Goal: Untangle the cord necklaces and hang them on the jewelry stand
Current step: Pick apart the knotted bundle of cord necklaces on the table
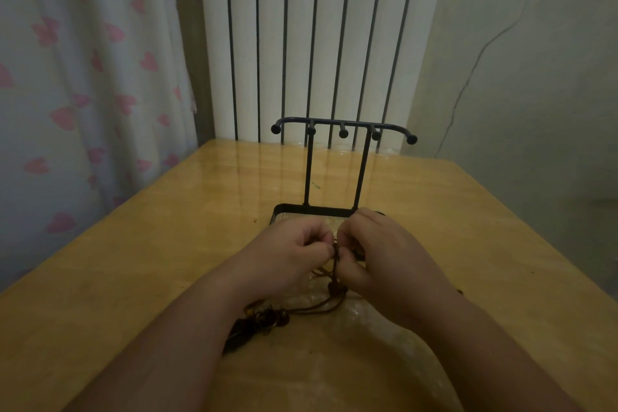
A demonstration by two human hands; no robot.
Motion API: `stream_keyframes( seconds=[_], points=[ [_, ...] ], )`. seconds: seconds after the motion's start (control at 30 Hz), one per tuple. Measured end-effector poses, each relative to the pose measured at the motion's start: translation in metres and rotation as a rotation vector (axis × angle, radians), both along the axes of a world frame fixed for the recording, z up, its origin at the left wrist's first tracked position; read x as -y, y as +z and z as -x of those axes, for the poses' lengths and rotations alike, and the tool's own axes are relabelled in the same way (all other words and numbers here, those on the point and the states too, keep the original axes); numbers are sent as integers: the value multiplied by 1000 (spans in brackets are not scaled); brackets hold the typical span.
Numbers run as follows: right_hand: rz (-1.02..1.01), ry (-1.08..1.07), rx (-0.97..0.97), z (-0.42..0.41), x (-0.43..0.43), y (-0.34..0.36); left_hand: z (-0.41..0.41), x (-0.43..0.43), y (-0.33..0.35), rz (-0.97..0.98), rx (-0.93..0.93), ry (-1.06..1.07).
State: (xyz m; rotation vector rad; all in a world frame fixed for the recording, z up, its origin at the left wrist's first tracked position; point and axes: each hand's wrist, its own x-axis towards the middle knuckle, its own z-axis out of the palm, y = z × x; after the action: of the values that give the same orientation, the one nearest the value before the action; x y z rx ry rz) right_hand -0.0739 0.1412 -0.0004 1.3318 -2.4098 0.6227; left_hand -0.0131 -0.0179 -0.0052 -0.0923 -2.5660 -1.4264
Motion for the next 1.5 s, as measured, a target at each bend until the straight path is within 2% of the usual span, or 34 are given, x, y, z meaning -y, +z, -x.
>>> stream_keyframes(
  seconds=[0.3,0.67,0.93,1.2,1.33,1.5],
  points=[
    [23,5,29,-2,0,0,0,0,-1,-110,52,-54],
    [14,-24,-8,-1,-1,1,1,-1,0,-44,-1,-14],
    [22,-1,6,-1,0,-2,1,0,-3,-79,29,-29],
    [-29,-29,-95,-2,2,1,2,-1,-5,-38,27,-27],
    [60,-34,-35,-4,5,-3,3,-1,-4,-144,29,-46],
    [362,-19,195,-9,9,-6,3,-1,-3,-330,1,-72]
  ],
)
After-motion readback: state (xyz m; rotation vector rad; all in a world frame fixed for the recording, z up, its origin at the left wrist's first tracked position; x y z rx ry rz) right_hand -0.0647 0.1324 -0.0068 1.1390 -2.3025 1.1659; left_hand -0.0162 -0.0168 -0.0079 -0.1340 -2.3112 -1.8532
